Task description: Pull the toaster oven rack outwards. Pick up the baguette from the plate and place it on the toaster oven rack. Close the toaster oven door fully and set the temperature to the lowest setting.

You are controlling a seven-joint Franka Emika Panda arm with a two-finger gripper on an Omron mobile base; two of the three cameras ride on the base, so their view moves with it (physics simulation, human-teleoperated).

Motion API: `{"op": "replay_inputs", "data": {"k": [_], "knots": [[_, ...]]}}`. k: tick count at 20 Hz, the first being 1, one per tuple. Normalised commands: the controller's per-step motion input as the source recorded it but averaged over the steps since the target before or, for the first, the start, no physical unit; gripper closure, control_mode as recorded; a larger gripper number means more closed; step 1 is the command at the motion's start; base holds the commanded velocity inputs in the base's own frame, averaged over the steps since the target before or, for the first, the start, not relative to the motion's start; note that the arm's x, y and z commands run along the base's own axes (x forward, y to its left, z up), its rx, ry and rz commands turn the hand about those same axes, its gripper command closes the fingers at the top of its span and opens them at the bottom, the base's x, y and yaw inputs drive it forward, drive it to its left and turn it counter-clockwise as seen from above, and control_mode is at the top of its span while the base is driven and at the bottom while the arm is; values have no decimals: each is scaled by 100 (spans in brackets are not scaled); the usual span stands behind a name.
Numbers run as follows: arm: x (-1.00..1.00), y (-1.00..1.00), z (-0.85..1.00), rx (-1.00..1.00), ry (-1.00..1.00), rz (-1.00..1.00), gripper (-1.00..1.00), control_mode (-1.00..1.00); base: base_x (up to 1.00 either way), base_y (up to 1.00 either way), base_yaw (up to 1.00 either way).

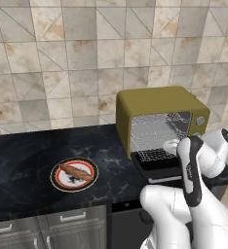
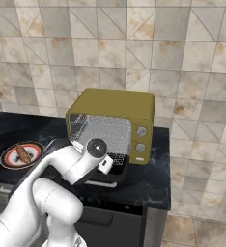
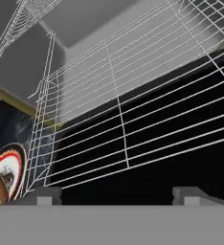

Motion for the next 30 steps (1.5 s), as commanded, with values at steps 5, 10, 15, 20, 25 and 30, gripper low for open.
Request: {"op": "replay_inputs", "data": {"k": [5, 10, 15, 20, 25, 30], "knots": [[-65, 51, 100, 0, 14, -6, -100, -100, 0, 0, 0], [-78, 25, 93, 0, 28, -7, -100, -100, 0, 0, 0], [-40, 52, 72, -1, 34, -2, -100, -100, 0, 0, 0], [3, 96, 13, -12, 24, 12, -100, -100, 0, 0, 0], [24, 97, -33, -16, 2, 10, -100, -100, 0, 0, 0], [51, 84, -73, -16, 0, 5, -100, -100, 0, 0, 0]]}}
